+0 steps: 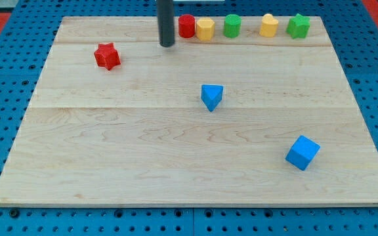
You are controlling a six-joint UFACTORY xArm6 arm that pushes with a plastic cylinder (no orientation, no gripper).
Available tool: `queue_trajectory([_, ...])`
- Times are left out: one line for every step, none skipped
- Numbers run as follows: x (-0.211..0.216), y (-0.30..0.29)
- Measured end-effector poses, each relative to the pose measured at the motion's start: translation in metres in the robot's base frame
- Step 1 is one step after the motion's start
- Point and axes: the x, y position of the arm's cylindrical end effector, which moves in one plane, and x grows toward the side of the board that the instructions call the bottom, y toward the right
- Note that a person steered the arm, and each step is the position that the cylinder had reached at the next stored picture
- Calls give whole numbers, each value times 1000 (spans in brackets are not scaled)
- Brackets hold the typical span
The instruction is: Move the yellow hexagon to the bottom of red star
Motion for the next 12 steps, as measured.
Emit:
queue_trajectory([-50, -55])
queue_trajectory([-65, -41])
queue_trajectory([-59, 28])
queue_trajectory([-64, 68])
queue_trajectory([-60, 96])
queue_trajectory([-23, 132])
queue_trajectory([20, 96])
queue_trajectory([29, 91])
queue_trajectory([5, 113])
queue_trajectory([-12, 161])
queue_trajectory([29, 169])
queue_trajectory([71, 102])
